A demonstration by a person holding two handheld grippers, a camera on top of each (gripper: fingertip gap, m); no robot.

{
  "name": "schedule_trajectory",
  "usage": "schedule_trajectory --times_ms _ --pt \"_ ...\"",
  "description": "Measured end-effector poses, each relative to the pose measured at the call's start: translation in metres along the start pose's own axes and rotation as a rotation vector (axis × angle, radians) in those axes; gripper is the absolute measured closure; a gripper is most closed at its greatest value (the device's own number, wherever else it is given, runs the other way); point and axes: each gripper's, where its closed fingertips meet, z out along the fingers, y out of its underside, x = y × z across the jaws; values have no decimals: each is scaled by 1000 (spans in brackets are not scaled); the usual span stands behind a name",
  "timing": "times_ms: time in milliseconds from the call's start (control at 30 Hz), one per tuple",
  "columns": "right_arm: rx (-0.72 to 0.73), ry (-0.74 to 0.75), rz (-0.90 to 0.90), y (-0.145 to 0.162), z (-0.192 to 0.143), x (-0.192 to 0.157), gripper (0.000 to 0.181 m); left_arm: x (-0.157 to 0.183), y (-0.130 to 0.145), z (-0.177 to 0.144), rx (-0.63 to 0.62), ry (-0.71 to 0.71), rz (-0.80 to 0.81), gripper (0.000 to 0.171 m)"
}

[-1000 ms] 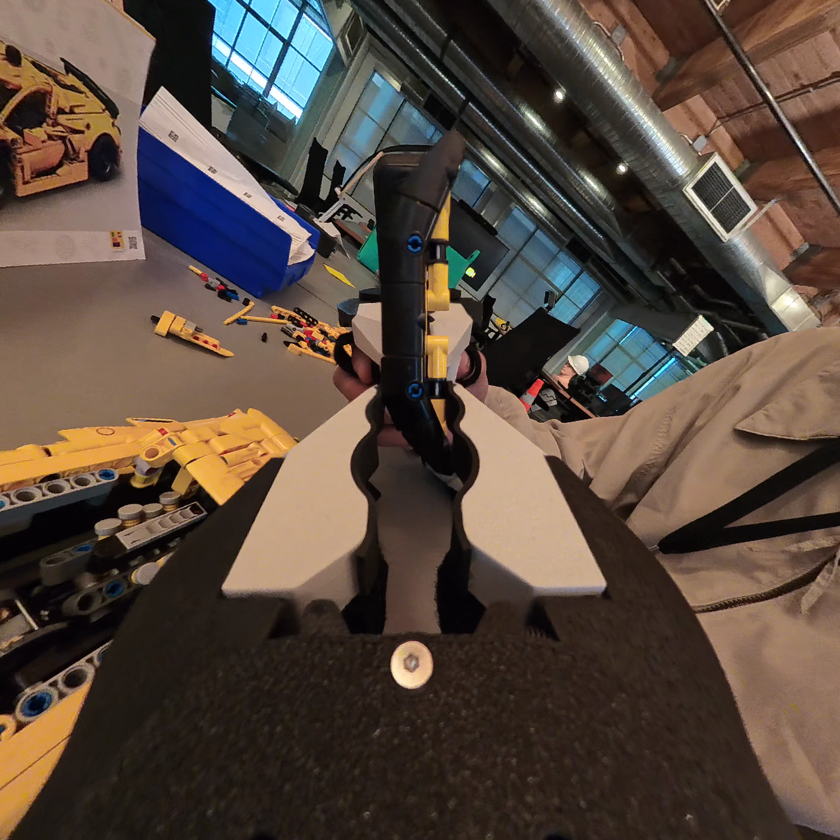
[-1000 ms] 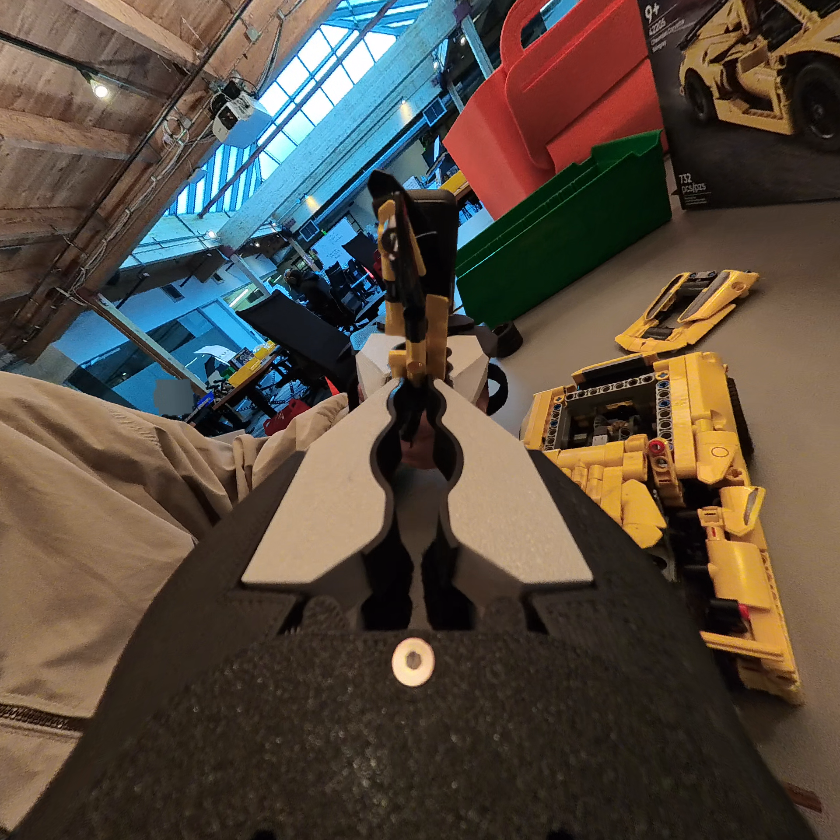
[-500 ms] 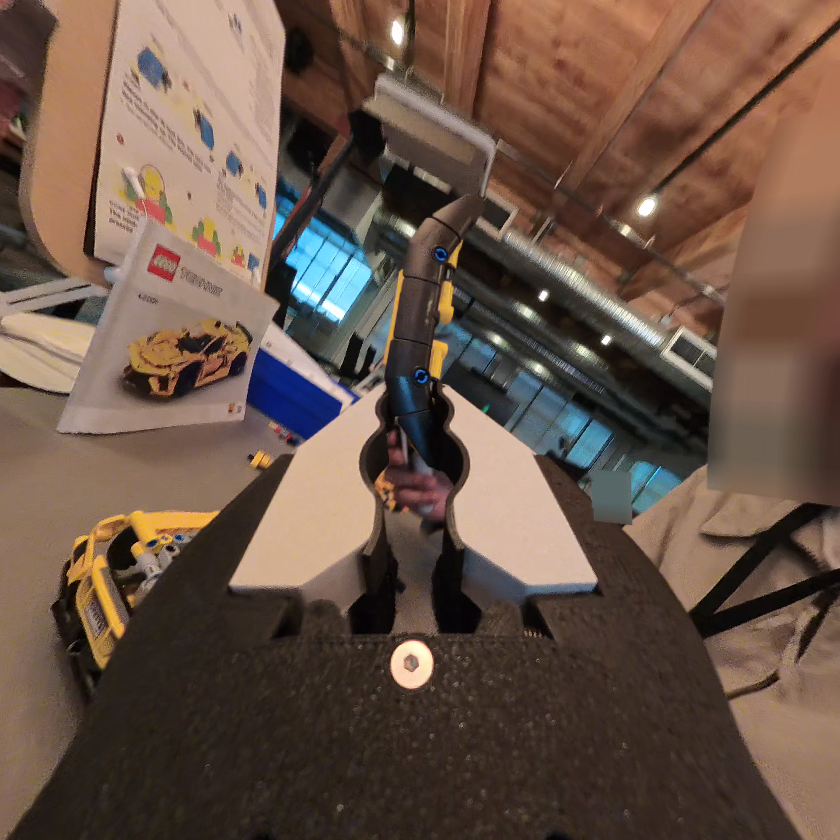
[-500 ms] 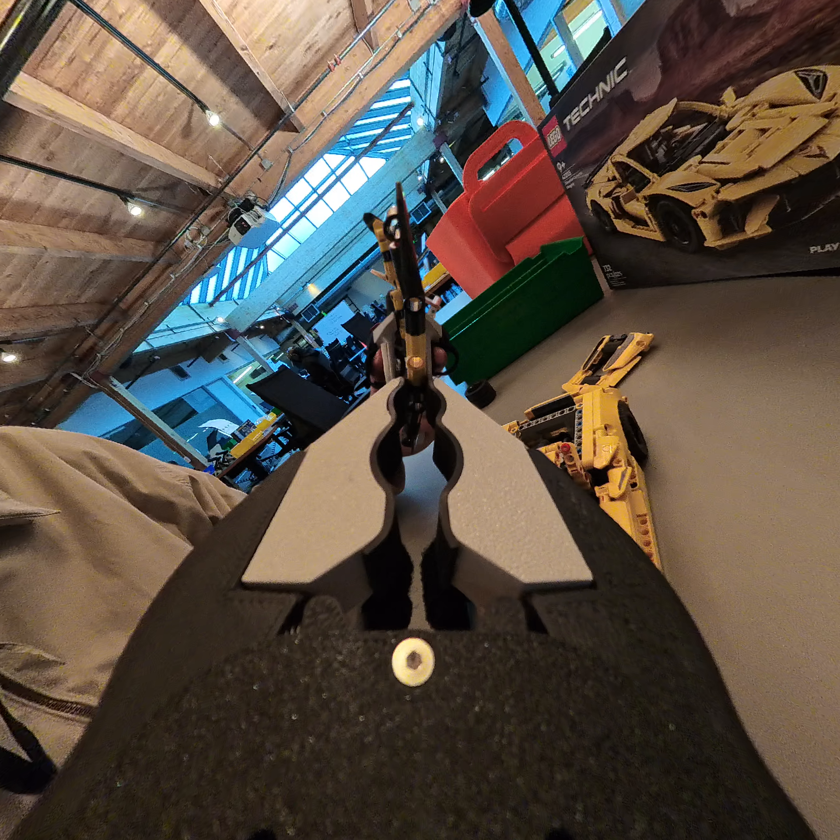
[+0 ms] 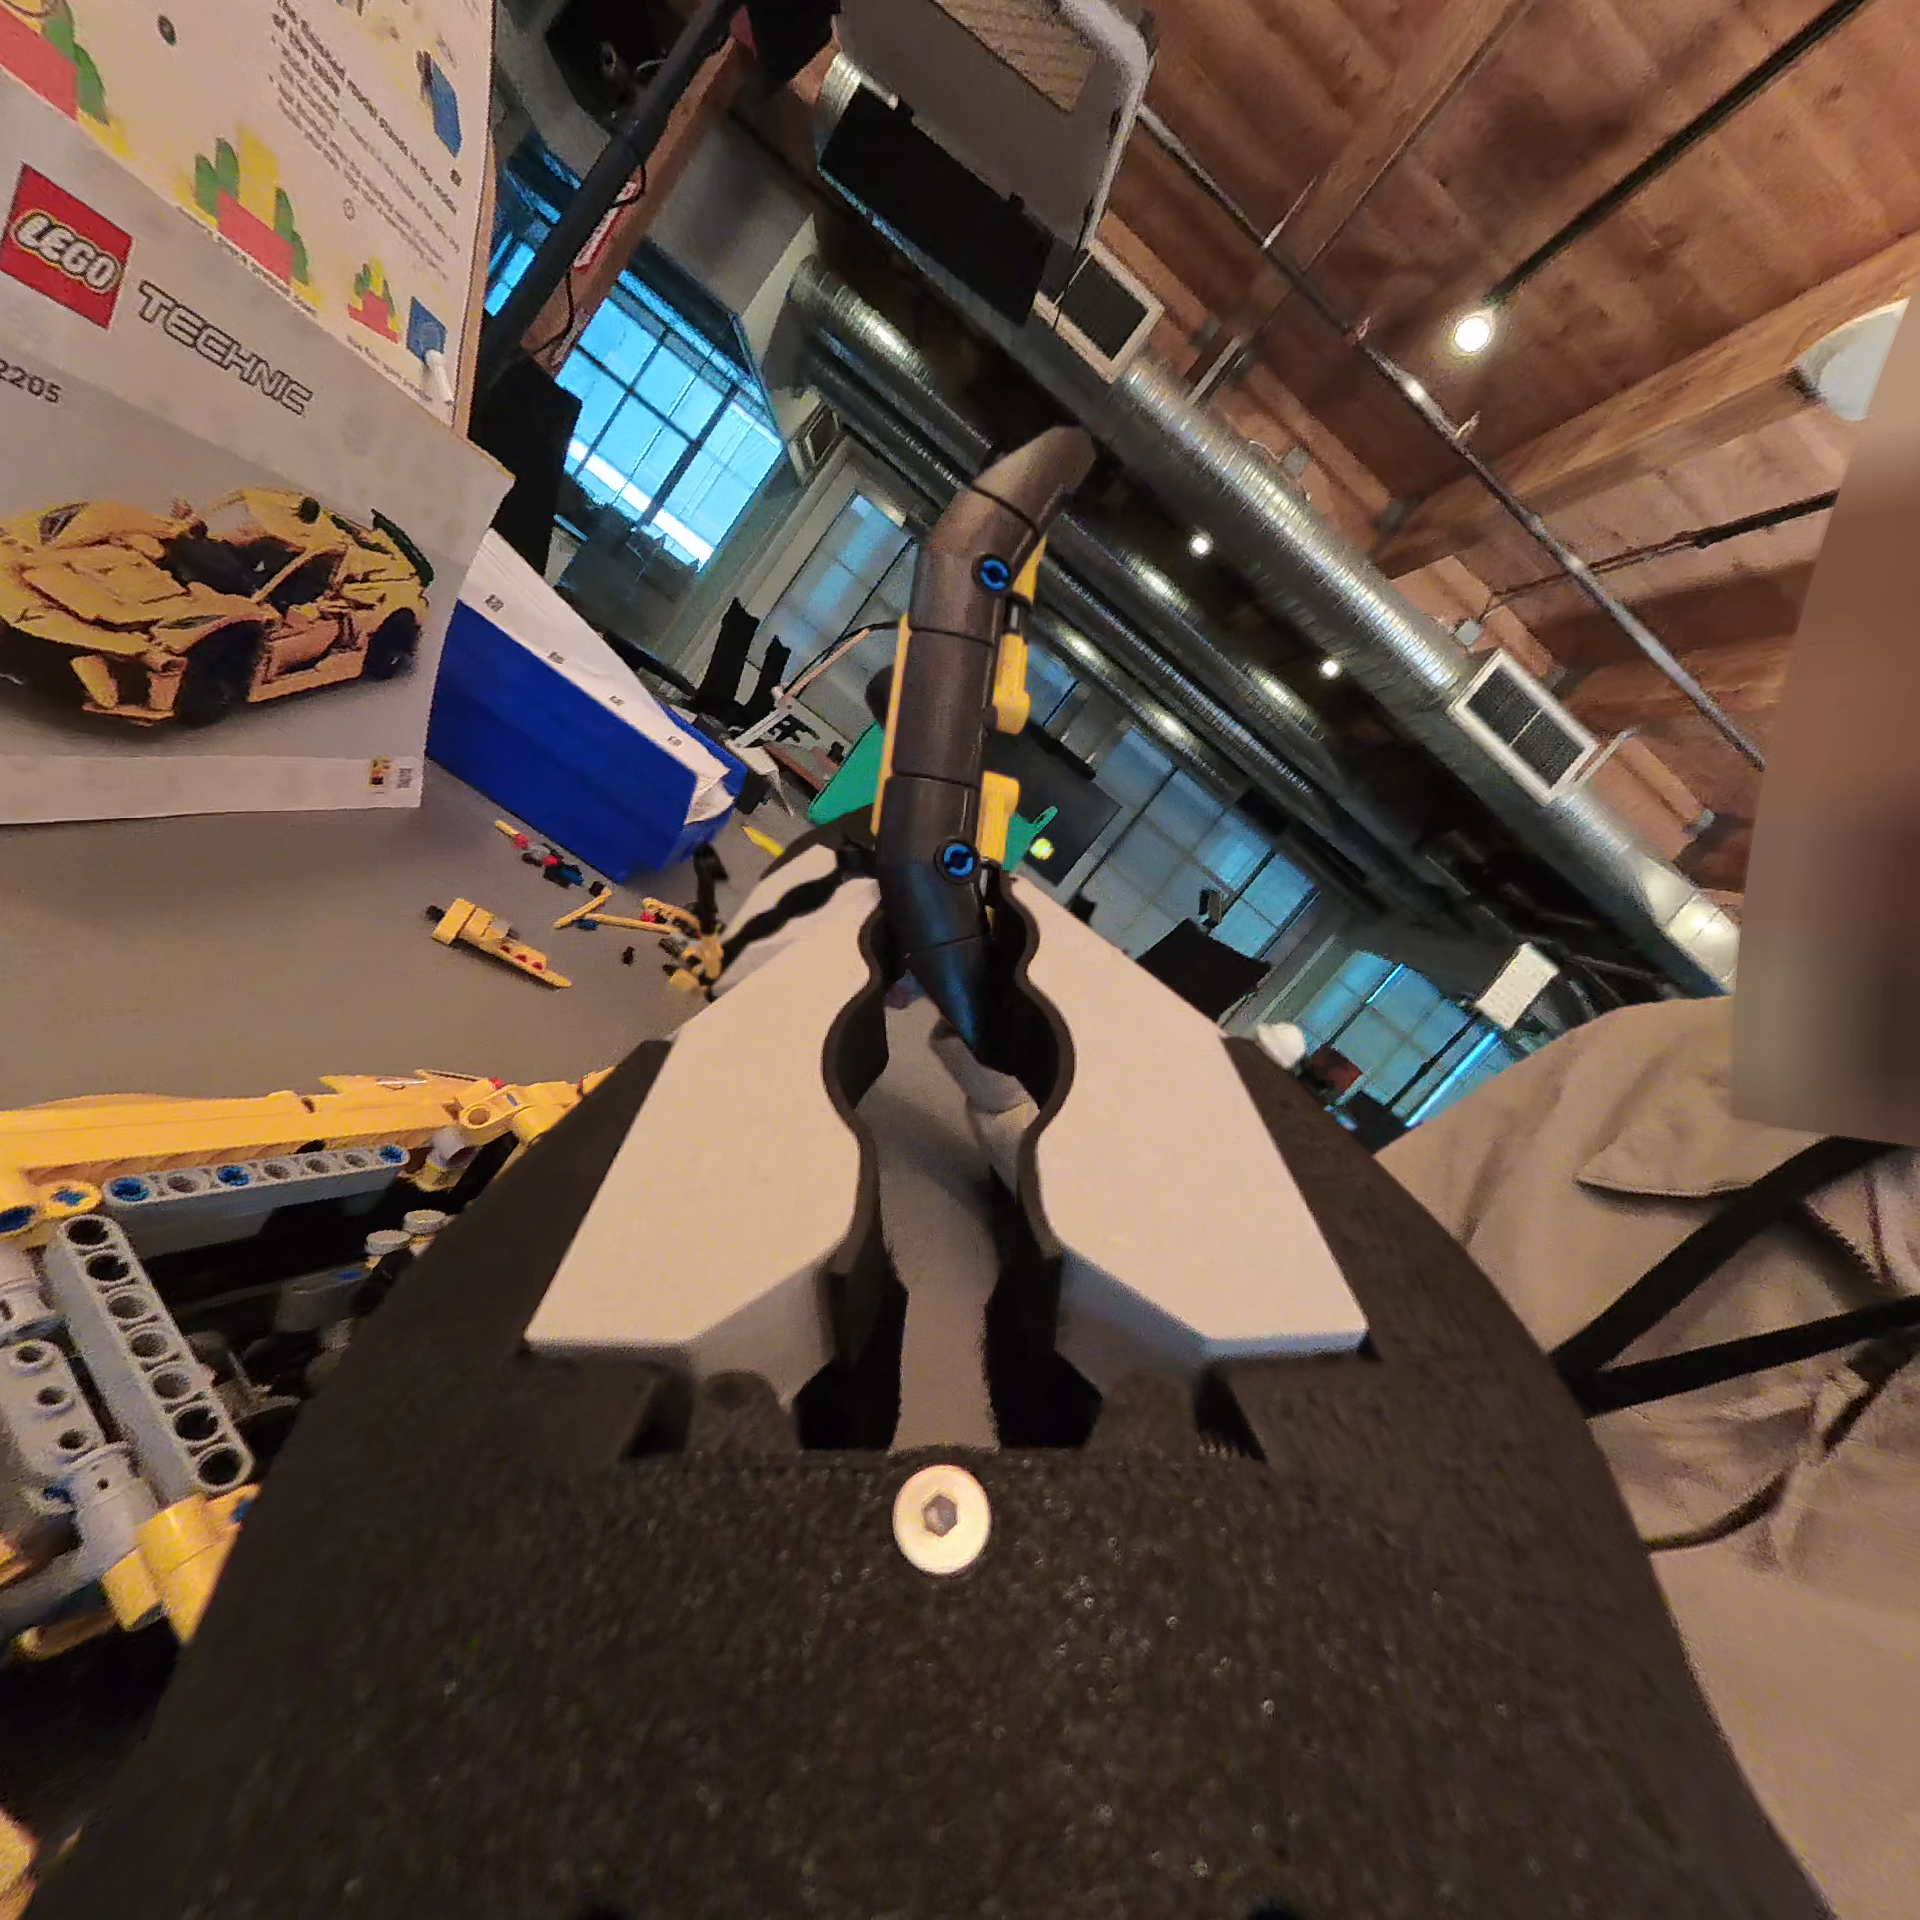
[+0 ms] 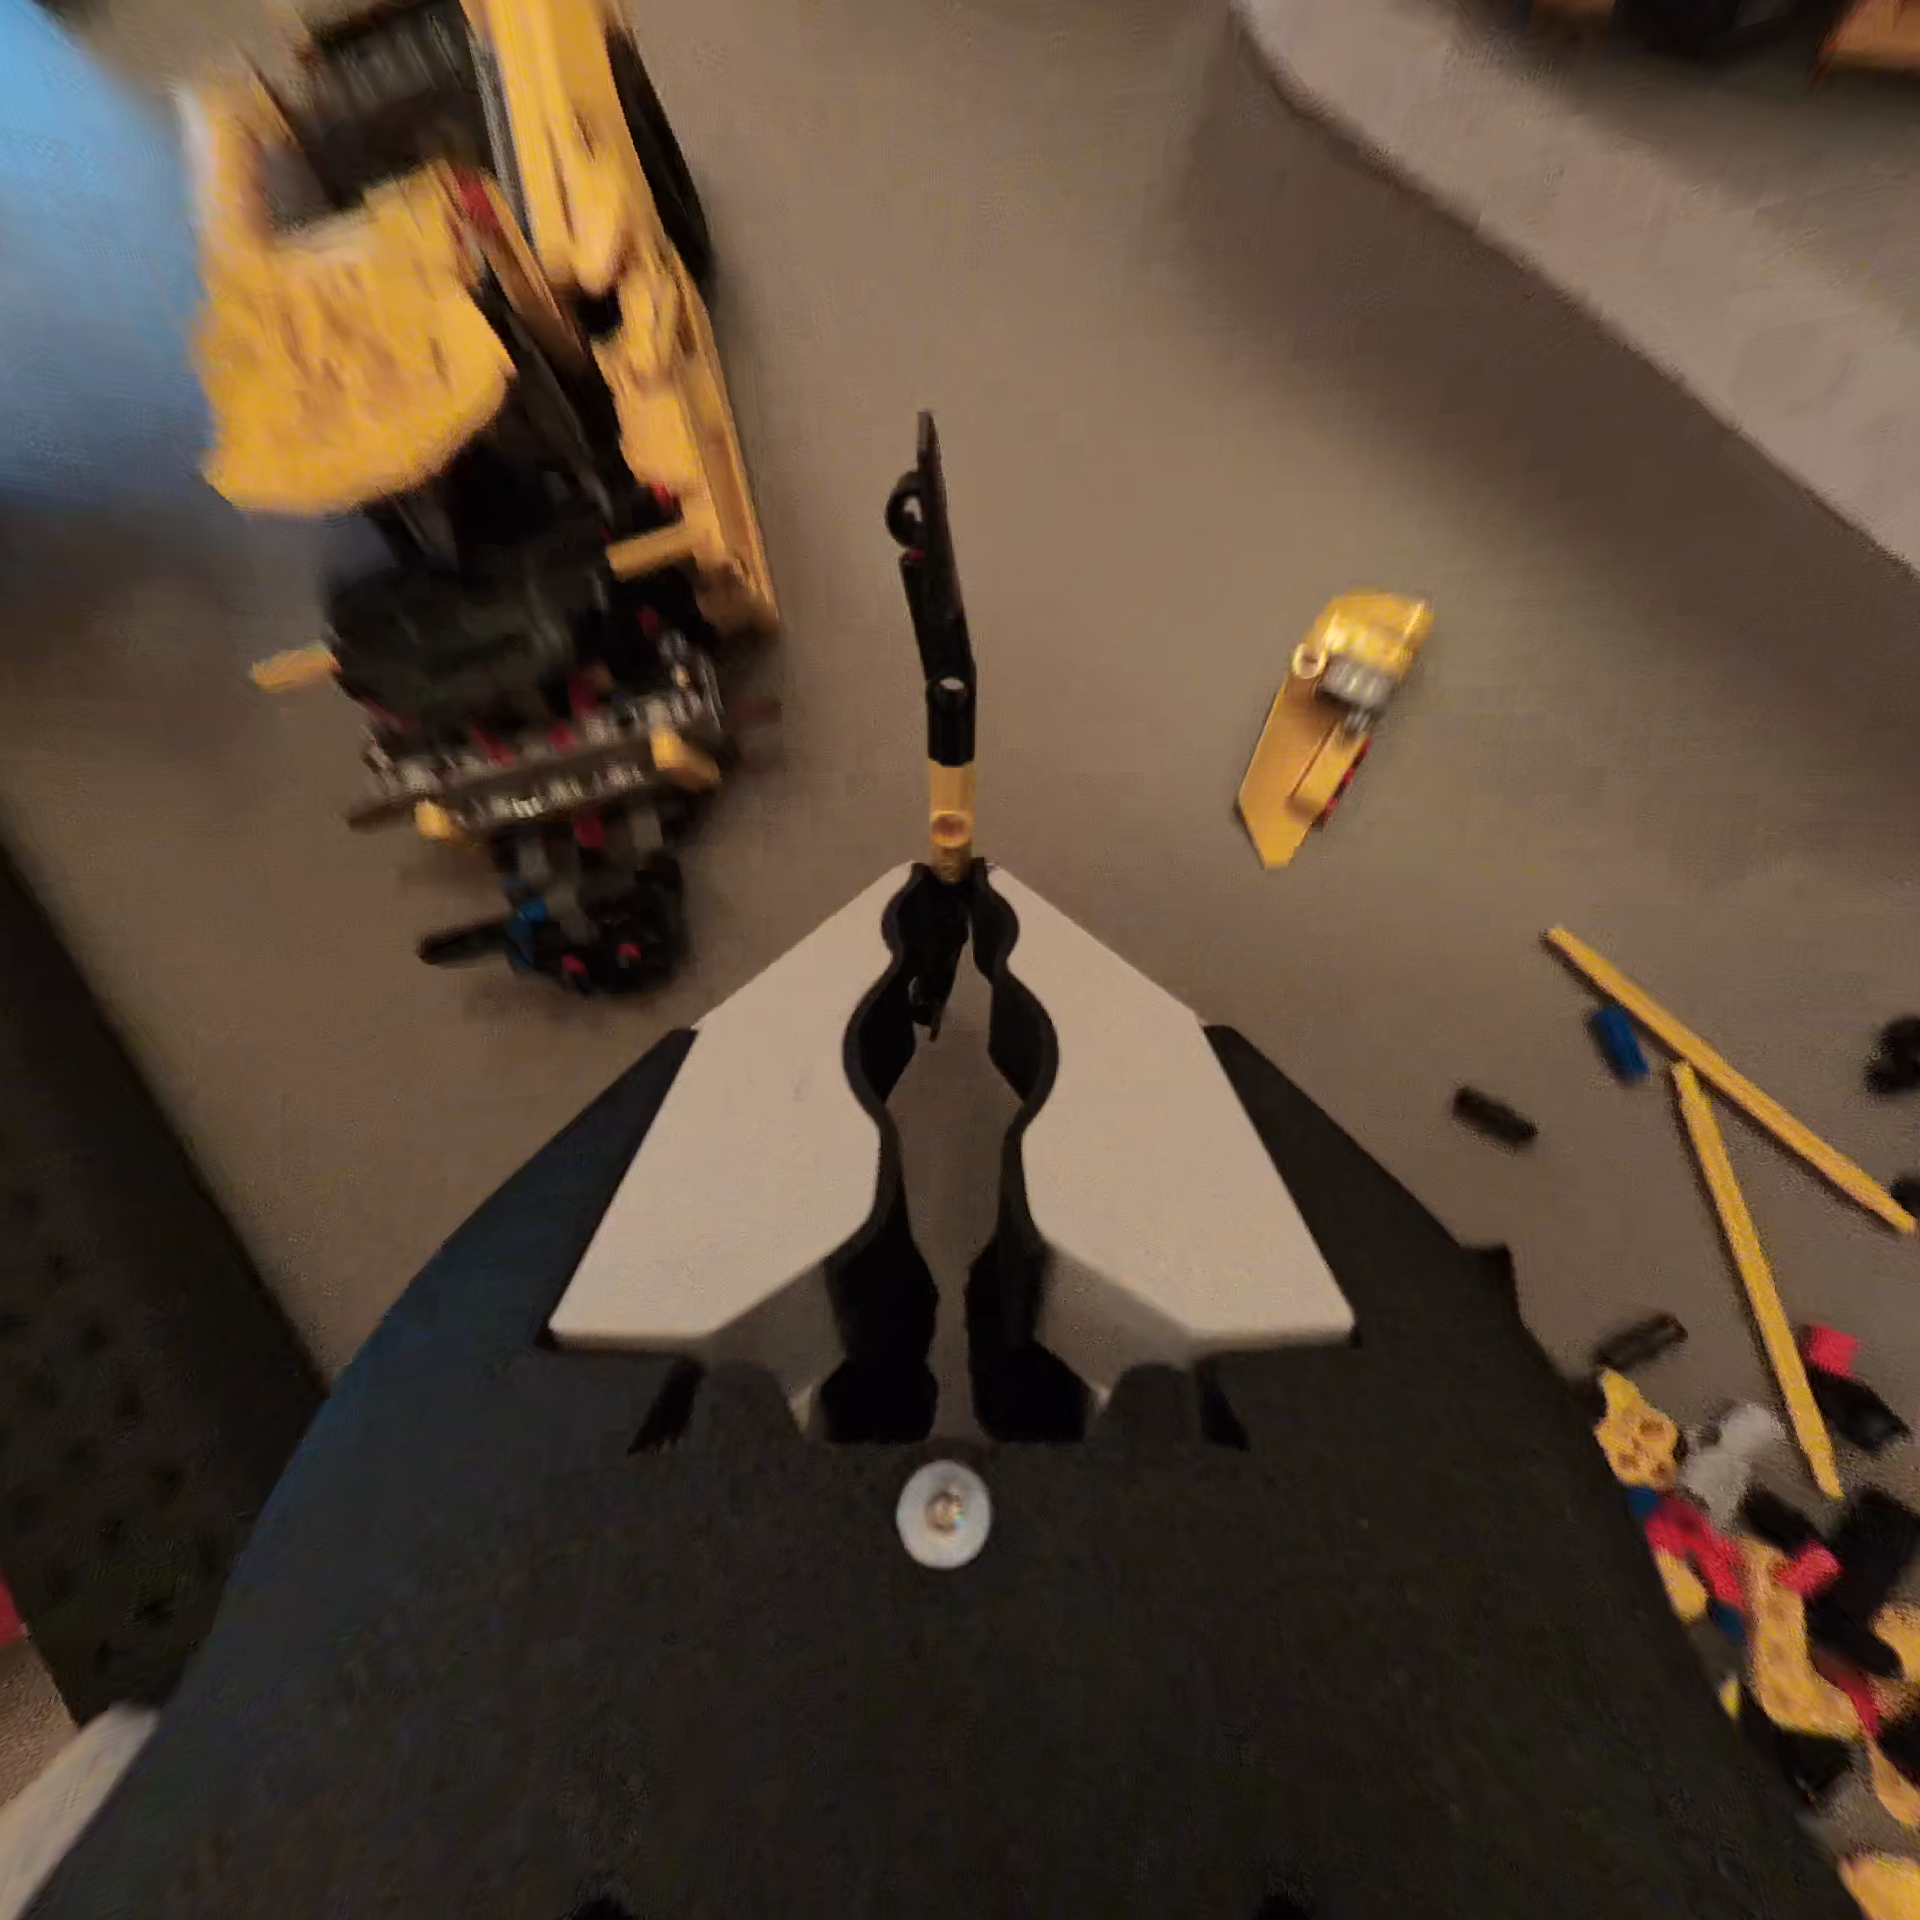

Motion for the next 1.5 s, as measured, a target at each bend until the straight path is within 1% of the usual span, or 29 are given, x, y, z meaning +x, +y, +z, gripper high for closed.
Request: schedule_trajectory --times_ms 100,167,267,400,433,467,500,533,567,633,667,700,733,767,800,833,867,900,933,967,1067,1133,1200,1300,1367,1500 --pt "-214 37 -31 31 10 -3 176 3 5 4 -29 -2 21 156" --pt "-318 48 -33 47 14 -3 176 3 8 7 -39 -2 24 156" --pt "-369 31 -10 57 21 -5 175 -2 13 9 -51 -4 -7 156" --pt "-317 18 -5 52 24 -4 176 -5 18 12 -44 38 -108 156" --pt "-292 16 -16 49 24 -4 169 -6 20 14 -42 44 -126 156" --pt "-237 -10 -29 40 23 -10 158 -7 21 15 -39 49 -142 156" --pt "-147 -46 -39 24 20 -18 153 -8 22 16 -38 49 -154 156" --pt "-34 -89 -46 1 15 -28 151 -9 24 18 -40 45 -155 156" --pt "112 -161 -56 -29 7 -45 148 -10 26 20 -45 36 -149 156" --pt "494 -306 -70 -96 -19 -83 141 -12 33 26 -67 14 -127 156" --pt "665 -386 -40 -120 -31 -100 143 -12 37 30 -79 7 -119 156" --pt "806 -460 5 -138 -39 -112 141 -10 40 35 -87 13 -118 156" --pt "886 -533 66 -147 -41 -120 140 -7 43 39 -88 34 -126 156" --pt "904 -613 122 -150 -37 -129 143 -3 44 43 -78 62 -146 156" --pt "894 -687 124 -150 -33 -140 147 1 43 45 -55 99 -175 156" --pt "884 -719 123 -149 -30 -145 156 6 42 47 -38 136 -207 156" --pt "893 -726 125 -150 -30 -147 161 10 41 48 -28 170 -235 156" --pt "941 -741 134 -153 -36 -146 161 12 41 49 -25 187 -253 156" --pt "981 -747 155 -156 -42 -143 161 12 42 49 -28 187 -258 156" --pt "991 -756 165 -156 -45 -141 162 11 44 49 -36 183 -257 156" --pt "995 -750 143 -155 -47 -141 174 11 47 51 -50 183 -261 156" --pt "993 -740 126 -154 -47 -142 176 10 49 52 -60 179 -259 156" --pt "958 -736 121 -153 -41 -144 174 10 48 52 -59 183 -264 156" --pt "955 -743 121 -153 -40 -145 172 10 48 51 -58 180 -266 156" --pt "954 -750 118 -152 -41 -147 178 10 49 51 -64 179 -264 156" --pt "950 -732 99 -151 -42 -147 178 11 51 52 -78 169 -250 156"
